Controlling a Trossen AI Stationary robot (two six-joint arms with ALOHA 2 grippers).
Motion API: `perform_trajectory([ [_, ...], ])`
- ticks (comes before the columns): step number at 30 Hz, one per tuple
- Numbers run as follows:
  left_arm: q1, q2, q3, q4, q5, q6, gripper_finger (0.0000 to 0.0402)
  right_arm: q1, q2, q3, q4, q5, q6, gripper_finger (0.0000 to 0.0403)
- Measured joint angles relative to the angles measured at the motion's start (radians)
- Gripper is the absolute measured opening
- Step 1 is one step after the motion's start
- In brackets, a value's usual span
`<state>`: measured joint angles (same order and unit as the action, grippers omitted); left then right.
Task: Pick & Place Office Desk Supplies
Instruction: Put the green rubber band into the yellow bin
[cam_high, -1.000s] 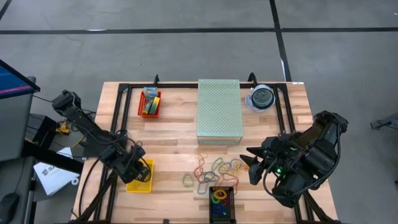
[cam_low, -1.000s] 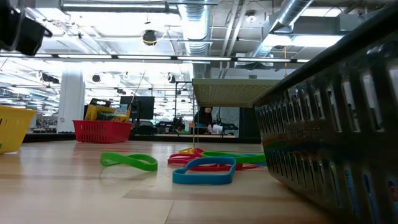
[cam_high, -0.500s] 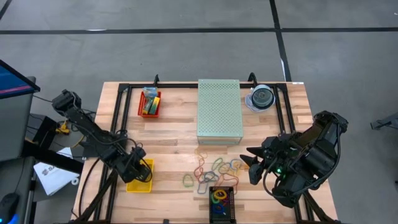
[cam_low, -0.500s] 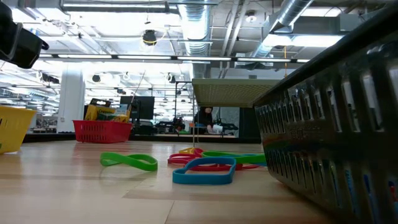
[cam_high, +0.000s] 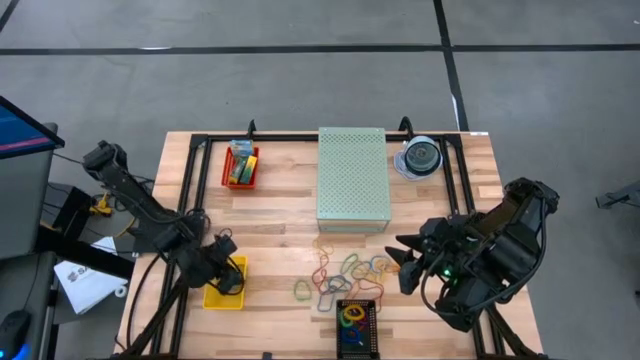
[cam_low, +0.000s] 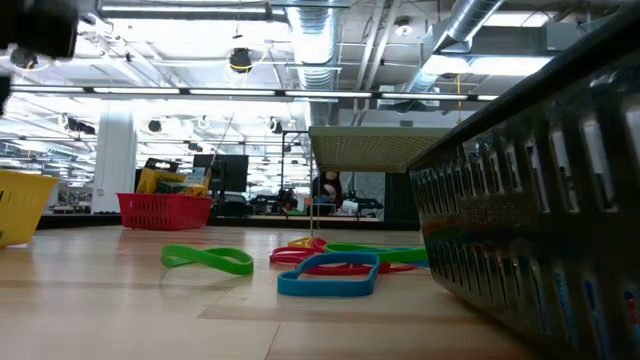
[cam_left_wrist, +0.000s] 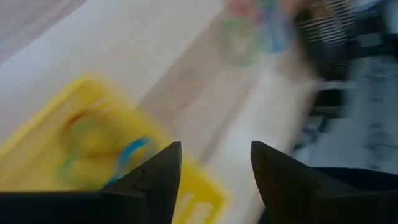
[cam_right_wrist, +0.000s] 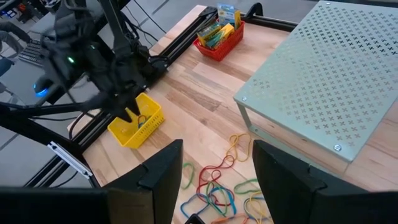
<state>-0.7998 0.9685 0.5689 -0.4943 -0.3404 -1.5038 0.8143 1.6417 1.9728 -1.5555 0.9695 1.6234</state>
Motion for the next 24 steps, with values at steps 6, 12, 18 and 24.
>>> perform_trajectory([
  [6,0.085,-0.065,0.031,0.316,0.006,0.358,0.0164,-0.006,0.000,0.000,0.000,0.000,0.000,0.0191],
  [12,0.271,0.058,0.124,0.421,0.172,0.666,0.0144,-0.006,0.000,0.000,0.001,0.000,0.000,0.0191],
  [18,0.428,0.289,0.288,0.398,0.350,0.974,0.0143,-0.005,0.000,0.000,0.027,0.001,0.000,0.0191],
  [24,0.462,0.485,0.434,0.269,0.423,1.242,0.0143,-0.005,0.000,0.000,0.038,0.002,0.000,0.0191],
])
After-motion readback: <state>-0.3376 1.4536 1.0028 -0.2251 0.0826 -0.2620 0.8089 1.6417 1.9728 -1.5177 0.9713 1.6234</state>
